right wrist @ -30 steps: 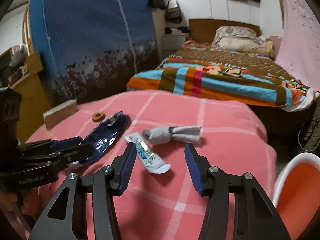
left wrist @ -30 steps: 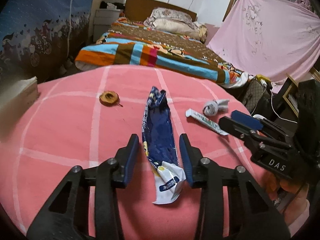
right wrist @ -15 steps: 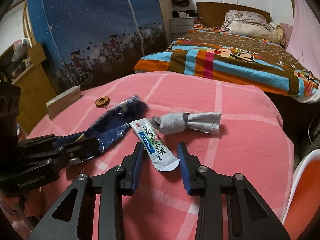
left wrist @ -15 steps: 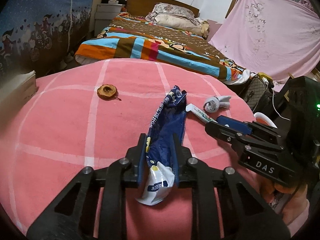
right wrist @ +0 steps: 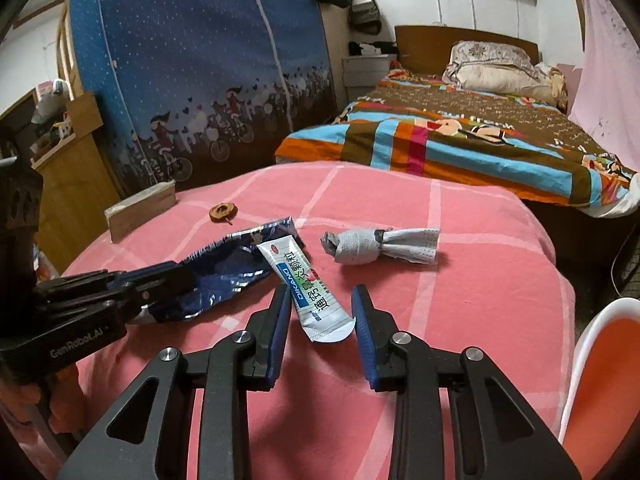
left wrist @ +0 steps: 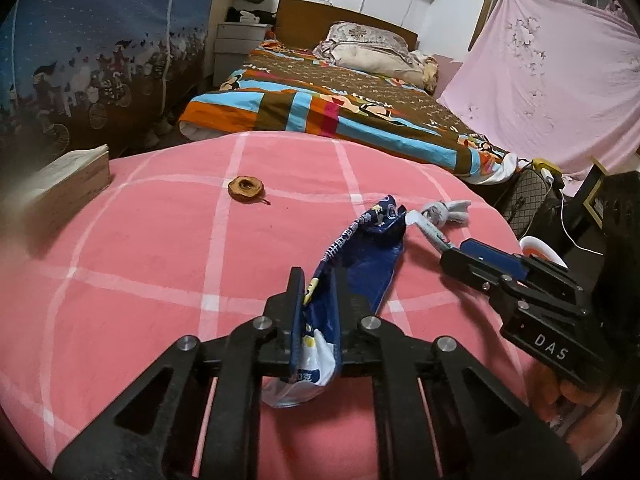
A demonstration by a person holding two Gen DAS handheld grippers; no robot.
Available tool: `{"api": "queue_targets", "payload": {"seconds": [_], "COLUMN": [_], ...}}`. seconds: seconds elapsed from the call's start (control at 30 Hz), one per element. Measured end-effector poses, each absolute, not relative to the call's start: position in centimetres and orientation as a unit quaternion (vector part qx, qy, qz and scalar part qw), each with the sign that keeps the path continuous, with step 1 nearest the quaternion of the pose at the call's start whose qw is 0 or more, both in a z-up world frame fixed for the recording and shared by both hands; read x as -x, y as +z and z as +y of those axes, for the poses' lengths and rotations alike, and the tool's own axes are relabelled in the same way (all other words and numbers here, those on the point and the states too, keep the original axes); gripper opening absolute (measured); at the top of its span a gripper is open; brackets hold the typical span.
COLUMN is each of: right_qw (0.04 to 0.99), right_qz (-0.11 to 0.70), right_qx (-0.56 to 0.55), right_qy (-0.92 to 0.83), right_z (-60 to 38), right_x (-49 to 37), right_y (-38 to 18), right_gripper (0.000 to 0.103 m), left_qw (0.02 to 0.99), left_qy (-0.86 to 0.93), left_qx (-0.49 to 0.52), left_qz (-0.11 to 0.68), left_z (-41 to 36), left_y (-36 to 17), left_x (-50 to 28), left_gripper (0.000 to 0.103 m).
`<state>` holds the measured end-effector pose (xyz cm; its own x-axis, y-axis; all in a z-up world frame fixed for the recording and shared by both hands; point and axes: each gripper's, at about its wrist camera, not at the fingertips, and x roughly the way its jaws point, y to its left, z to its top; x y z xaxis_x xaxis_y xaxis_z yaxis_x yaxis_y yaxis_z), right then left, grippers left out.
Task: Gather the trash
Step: 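Carry the blue wrapper and toothpaste tube to the bucket and release both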
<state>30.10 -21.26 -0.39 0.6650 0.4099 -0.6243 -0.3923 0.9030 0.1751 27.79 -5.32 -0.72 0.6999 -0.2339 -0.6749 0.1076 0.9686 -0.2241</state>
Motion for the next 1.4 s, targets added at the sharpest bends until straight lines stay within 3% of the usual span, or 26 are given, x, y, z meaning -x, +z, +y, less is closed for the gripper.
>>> {"api": "queue_targets", "payload": {"seconds": [0.2, 0.77, 1.4], "right_qw": [0.928, 0.985, 0.994], "right_qz": [0.306, 0.098, 0.023], "right_qx": [-0.024, -0.065, -0.107], "right_qy": [0.213, 0.125, -0.012], "right_z": [-22.1, -27.3, -37.1], "right_x": [-28.7, -21.7, -17.1], "right_y": [0.4, 4.9, 6.0], "right_gripper": [0.029, 0.029, 0.029], "left_qw": [0.936, 0.976, 0.970], "left_qy": [-0.081, -0.113, -0.217], "left_qx": [0.071, 0.071, 0.022], "left_qz": [0.334, 0.173, 0.103], "left_z": [-5.6, -9.5, -19.8], "left_y": [0.5, 6.0, 8.0], "left_x": [-26.2, -22.1, -20.4], "left_gripper": [0.000, 0.000, 0.000]}}
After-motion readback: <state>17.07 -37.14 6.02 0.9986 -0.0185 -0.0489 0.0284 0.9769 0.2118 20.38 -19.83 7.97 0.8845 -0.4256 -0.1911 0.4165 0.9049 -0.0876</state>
